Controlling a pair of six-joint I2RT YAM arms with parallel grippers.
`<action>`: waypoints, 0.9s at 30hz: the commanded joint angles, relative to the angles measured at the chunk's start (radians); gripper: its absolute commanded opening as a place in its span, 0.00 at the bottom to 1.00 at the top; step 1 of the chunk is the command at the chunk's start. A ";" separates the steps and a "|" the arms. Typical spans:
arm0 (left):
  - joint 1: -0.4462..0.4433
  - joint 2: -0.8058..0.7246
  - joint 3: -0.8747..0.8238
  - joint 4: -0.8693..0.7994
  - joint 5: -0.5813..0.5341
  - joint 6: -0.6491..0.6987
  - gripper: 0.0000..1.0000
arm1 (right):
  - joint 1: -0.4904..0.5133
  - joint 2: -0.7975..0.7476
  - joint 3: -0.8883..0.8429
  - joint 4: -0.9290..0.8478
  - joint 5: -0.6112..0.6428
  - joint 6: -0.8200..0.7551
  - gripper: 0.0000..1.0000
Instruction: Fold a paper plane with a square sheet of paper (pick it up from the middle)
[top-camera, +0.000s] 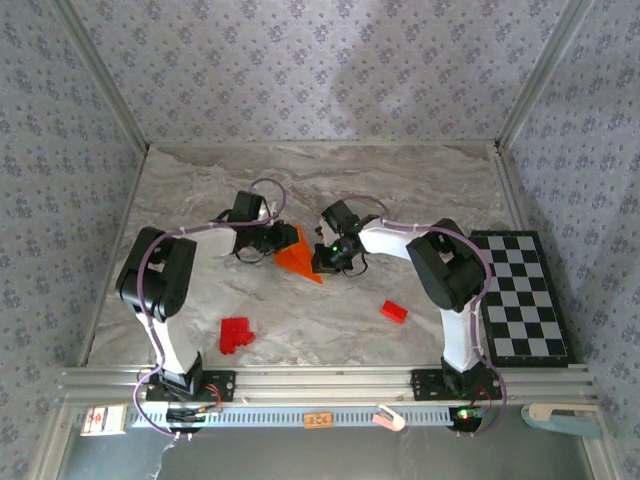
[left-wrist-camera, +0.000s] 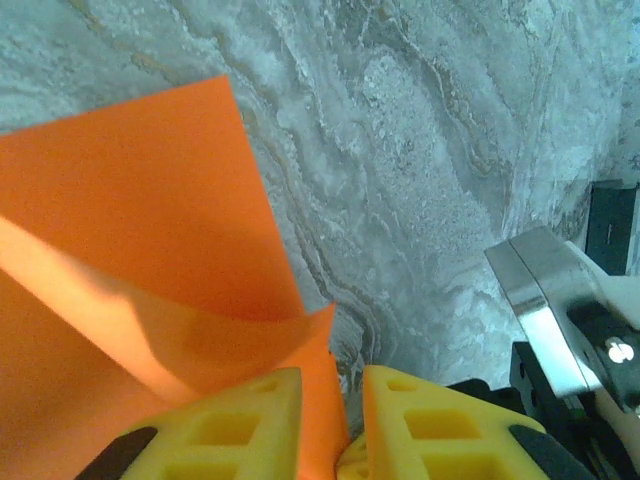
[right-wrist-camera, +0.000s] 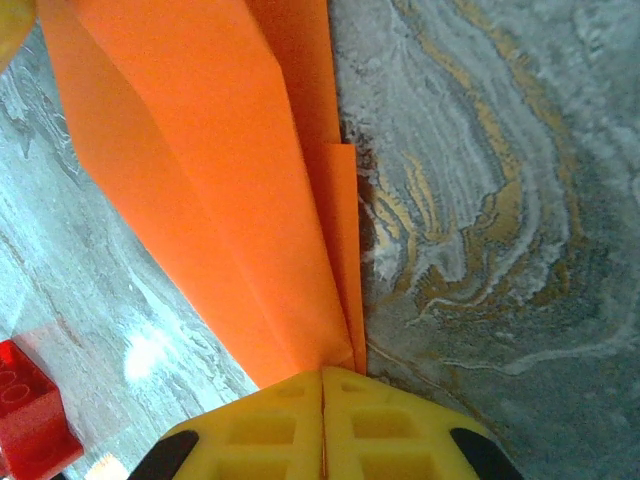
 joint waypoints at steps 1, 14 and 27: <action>0.013 0.030 -0.009 0.067 0.029 0.033 0.23 | -0.007 0.035 -0.028 -0.151 0.093 -0.027 0.09; 0.020 0.106 0.028 0.089 0.024 0.046 0.23 | -0.001 0.049 -0.005 -0.170 0.091 -0.031 0.08; 0.023 0.141 0.046 0.000 -0.080 0.066 0.23 | -0.001 0.053 -0.031 -0.196 0.110 -0.041 0.08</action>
